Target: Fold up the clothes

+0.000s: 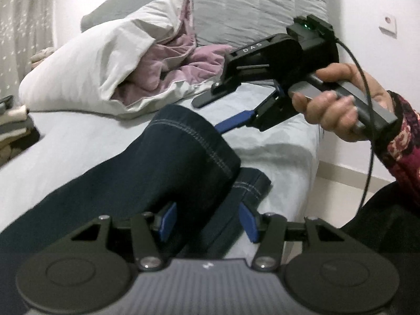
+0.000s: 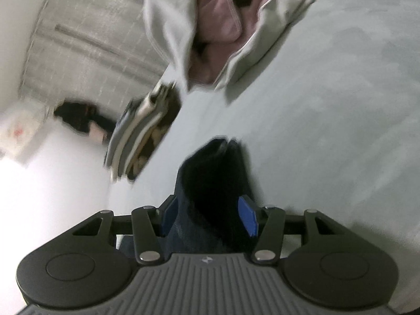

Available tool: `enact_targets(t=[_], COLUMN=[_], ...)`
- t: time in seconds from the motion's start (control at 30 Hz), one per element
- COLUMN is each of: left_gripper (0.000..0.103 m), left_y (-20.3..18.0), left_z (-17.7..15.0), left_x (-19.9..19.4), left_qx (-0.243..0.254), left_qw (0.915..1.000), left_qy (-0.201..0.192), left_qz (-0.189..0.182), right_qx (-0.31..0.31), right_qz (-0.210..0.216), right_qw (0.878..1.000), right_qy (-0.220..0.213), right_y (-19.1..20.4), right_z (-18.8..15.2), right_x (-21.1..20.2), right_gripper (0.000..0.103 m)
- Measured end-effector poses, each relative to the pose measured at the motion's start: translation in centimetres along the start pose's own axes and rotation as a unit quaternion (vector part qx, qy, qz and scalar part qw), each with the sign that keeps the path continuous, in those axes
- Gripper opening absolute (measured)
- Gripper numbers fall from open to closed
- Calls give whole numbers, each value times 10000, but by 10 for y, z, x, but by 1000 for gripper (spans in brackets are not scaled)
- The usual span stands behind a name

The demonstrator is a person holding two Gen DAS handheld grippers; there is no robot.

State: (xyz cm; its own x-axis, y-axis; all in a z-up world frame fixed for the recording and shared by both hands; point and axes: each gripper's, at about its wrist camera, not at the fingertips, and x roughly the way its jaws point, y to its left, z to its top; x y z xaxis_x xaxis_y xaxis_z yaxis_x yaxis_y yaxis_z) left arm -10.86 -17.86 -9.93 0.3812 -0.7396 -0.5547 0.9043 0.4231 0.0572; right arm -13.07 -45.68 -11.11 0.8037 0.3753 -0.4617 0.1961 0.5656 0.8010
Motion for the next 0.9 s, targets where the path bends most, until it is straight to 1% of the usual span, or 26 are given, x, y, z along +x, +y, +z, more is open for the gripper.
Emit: enact_targets(t=[0.1, 0.13, 0.2, 0.23, 0.27, 0.3, 0.37, 0.47, 0.57, 0.63, 0.7, 0.77, 0.8, 0.83, 0.87, 0.9], left_gripper=[54, 54, 54, 54, 54, 54, 56, 58, 58, 58, 53, 24, 17, 11, 11, 11], left_y=[2, 2, 1, 0, -2, -4, -9, -16, -27, -36, -46, -53, -54, -54, -53, -52], left_z=[4, 5, 7, 8, 9, 11, 14, 20, 26, 28, 30, 32, 33, 33, 33, 31], left_x=[10, 12, 13, 12, 11, 9, 4, -3, -7, -5, 4, 13, 16, 19, 21, 25], left_qx=[15, -8, -39, -28, 12, 69, 189, 387, 699, 1028, 1328, 1471, 1432, 1286, 1110, 994], left_qw=[9999, 9999, 9999, 9999, 9999, 9999, 9997, 9989, 9964, 9917, 9856, 9820, 9829, 9863, 9898, 9915], left_qy=[102, 114, 112, 100, 83, 59, -6, -124, -229, -273, -231, -107, -23, 86, 203, 291], left_qz=[39, 41, 46, 53, 75, 99, 143, 233, 415, 721, 1016, 1182, 1158, 1026, 864, 787], right_qx=[-436, -580, -890, -1061, -1007, -949, -621, -171, -49, 30, 76, 106, 137, 182, 228, 277], right_qz=[-16, -24, -192, -306, -274, -240, 244, 808, 1060, 1226, 1320, 1243, 1163, 1043, 922, 739], right_qw=[9985, 9973, 9945, 9925, 9932, 9940, 9973, 9965, 9942, 9923, 9911, 9921, 9930, 9944, 9955, 9968], right_qy=[338, 448, 520, 529, 511, 493, 322, 159, 153, 149, 154, 154, 130, 41, -50, -118], right_y=[5, 7, 10, 12, 10, 9, 3, -2, 3, 6, 9, 9, 7, 4, 0, -5], right_z=[-8, -11, -17, -19, -19, -18, -13, -7, -7, -6, -6, -6, -5, -4, -3, -1], right_x=[4, 6, 7, 7, 4, 2, -10, -22, -29, -33, -36, -35, -35, -36, -37, -37], right_gripper=[55, 53, 40, 26, 15, 13, 7, 5, 4, 4, 4, 5, 5, 8, 10, 13])
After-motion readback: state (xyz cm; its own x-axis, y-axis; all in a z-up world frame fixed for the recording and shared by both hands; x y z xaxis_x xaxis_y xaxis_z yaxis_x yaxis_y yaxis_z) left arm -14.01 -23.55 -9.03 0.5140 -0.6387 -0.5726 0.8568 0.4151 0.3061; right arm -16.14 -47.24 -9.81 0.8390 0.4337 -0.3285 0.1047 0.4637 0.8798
